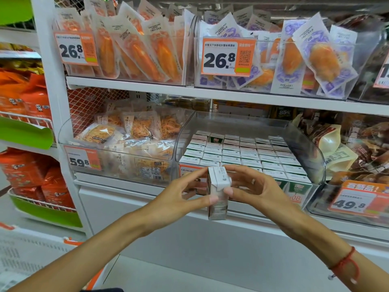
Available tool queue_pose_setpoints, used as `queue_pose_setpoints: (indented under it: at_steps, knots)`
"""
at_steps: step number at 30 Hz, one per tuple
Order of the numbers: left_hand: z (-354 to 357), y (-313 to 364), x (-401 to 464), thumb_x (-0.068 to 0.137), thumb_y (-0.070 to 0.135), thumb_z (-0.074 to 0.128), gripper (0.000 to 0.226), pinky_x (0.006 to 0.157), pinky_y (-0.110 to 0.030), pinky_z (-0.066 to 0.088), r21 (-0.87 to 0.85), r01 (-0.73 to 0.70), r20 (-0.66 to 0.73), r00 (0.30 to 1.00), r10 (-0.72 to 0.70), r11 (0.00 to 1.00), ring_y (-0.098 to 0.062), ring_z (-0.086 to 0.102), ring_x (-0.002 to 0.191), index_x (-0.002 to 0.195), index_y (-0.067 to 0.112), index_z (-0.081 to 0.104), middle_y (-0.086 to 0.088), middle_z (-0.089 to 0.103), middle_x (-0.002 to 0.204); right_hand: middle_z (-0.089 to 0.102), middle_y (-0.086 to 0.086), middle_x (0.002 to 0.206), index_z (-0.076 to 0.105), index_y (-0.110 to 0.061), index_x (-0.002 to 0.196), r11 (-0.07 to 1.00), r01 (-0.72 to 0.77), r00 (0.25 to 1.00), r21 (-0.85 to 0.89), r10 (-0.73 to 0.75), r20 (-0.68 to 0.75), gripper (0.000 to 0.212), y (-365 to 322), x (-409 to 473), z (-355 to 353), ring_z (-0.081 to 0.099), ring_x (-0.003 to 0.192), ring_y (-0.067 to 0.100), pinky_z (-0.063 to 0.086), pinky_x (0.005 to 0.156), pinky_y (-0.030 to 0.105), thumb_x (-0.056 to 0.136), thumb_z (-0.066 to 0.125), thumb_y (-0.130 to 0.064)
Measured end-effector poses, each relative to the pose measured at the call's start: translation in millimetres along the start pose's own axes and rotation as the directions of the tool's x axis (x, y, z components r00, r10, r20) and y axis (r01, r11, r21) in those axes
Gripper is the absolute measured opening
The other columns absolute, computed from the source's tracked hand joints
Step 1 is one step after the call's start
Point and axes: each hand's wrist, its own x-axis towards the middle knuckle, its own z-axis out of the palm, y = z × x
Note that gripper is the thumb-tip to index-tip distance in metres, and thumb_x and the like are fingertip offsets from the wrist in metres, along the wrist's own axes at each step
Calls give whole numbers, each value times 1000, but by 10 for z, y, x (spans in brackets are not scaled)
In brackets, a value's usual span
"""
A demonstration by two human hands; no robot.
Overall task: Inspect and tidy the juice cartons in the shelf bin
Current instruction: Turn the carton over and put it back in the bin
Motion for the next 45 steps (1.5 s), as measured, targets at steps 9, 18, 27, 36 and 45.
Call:
queue_pose_setpoints:
  at_steps: [9,18,27,36,45]
  knots:
    - [54,88,-10,89,45,57,43,103,-34,49,-355,187,-61,973,-223,916,-12,67,110,126,24,63,2,74,113,69,-15,118,57,-32,133,974,-211,952,-82,224,211,52,-52,10,50,62,113,3,50,99,29,82,64,-43]
    - [133,19,-24,94,36,57,22,85,-24,56,-296,105,-246,952,-182,949,-6,70,100,111,31,70,9,76,102,75,-6,100,66,-26,121,973,-221,974,-64,218,-57,57,2,-22,169,72,88,9,57,81,23,68,86,-27]
    - [156,-65,4,83,31,75,13,86,-25,56,-293,140,-330,913,-238,946,-6,71,96,95,32,74,14,76,93,67,-27,88,58,-53,101,929,-15,994,-370,-27,-110,48,101,-54,265,65,86,1,55,76,16,64,85,-44]
    - [14,19,4,94,21,61,35,95,-21,52,-312,75,-71,992,-102,947,-12,67,111,129,25,59,5,71,120,74,-8,106,66,-30,116,984,-176,973,16,172,155,36,70,6,55,68,102,5,53,82,14,81,68,-36]
    - [-9,38,-34,86,11,73,46,101,-16,43,61,-176,-73,981,181,982,-5,58,120,123,30,56,16,65,124,70,-15,113,66,-38,115,960,182,983,-212,-174,56,41,-24,-43,-28,66,105,11,54,86,24,76,77,-32]
